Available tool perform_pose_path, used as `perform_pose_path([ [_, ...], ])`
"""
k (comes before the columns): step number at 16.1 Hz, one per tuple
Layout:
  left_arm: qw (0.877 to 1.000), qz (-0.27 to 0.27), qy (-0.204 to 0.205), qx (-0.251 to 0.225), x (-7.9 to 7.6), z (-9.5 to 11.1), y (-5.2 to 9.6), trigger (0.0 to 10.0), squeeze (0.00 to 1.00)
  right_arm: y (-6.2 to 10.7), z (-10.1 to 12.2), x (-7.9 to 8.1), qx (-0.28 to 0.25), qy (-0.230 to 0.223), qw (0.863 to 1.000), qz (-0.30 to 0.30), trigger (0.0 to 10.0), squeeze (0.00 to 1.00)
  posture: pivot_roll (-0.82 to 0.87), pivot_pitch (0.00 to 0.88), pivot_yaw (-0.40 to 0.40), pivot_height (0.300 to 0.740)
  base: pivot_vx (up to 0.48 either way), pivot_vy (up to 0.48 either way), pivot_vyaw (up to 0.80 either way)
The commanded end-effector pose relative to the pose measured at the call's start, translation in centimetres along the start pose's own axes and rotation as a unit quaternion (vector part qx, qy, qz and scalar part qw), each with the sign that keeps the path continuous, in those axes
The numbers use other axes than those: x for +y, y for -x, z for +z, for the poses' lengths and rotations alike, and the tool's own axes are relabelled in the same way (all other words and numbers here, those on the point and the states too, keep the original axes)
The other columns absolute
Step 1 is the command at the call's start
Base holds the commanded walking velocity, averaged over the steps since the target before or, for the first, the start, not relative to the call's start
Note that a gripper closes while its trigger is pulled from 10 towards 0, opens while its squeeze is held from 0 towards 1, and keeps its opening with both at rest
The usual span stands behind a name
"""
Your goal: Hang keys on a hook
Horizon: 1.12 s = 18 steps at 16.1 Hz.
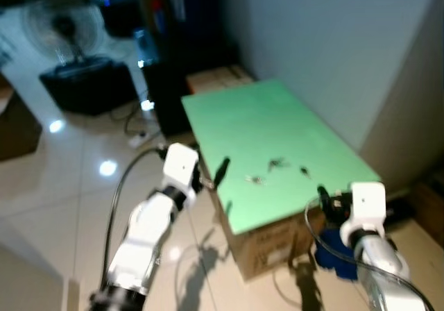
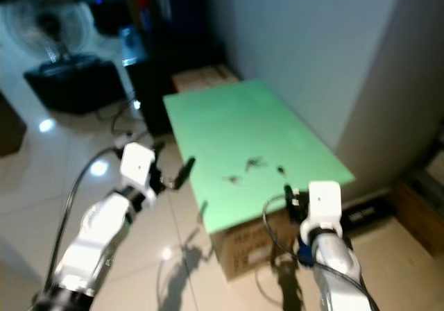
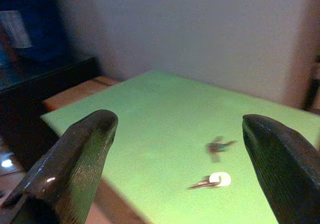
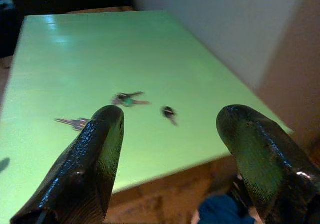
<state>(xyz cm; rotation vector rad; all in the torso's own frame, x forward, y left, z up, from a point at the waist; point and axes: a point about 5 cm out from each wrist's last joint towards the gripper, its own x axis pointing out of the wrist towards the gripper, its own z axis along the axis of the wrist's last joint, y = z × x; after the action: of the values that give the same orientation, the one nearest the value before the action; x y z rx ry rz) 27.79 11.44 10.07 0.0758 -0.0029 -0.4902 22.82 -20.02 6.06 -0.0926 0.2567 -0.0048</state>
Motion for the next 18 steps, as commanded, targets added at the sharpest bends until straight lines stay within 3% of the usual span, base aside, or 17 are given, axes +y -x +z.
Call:
perform_pose_path([
  [1,1.0,0.022,-0.013,0.009,1.0,-0.4,0.8,10.0,0.0,-0.3,0.8,1.1,-0.016,0.003,1.0,0.021,10.0,0.0,-0.11,0.0,0.044,0.74,0.349,0.0,0.0],
  [4,0.999,0.044,0.0,0.019,1.4,-0.9,1.2,10.0,0.0,-0.6,0.7,1.6,-0.014,0.011,0.999,0.032,10.0,0.0,-0.1,0.0,0.039,0.74,0.35,0.0,0.0],
  [8,0.999,0.039,-0.014,0.019,1.2,-0.6,1.5,10.0,0.0,-1.0,0.6,1.2,-0.014,0.016,0.999,0.03,10.0,0.0,-0.07,0.0,0.033,0.74,0.359,0.0,0.0],
  [10,0.999,0.041,-0.014,0.021,1.4,-0.7,2.0,10.0,0.0,-1.5,1.1,1.9,-0.022,0.026,0.999,0.04,10.0,0.0,-0.07,0.0,0.042,0.74,0.368,0.0,0.0],
  [14,0.998,0.05,0.003,0.025,1.4,-0.9,1.5,10.0,0.0,-1.0,0.8,1.8,-0.022,0.024,0.999,0.031,10.0,0.0,-0.09,0.0,0.052,0.74,0.0,0.0,0.0],
  [18,0.998,0.052,-0.01,0.025,1.2,-0.8,1.3,10.0,0.0,-1.4,1.1,1.8,-0.026,0.04,0.998,0.035,10.0,0.0,-0.09,0.0,0.05,0.74,0.0,-0.163,0.0],
])
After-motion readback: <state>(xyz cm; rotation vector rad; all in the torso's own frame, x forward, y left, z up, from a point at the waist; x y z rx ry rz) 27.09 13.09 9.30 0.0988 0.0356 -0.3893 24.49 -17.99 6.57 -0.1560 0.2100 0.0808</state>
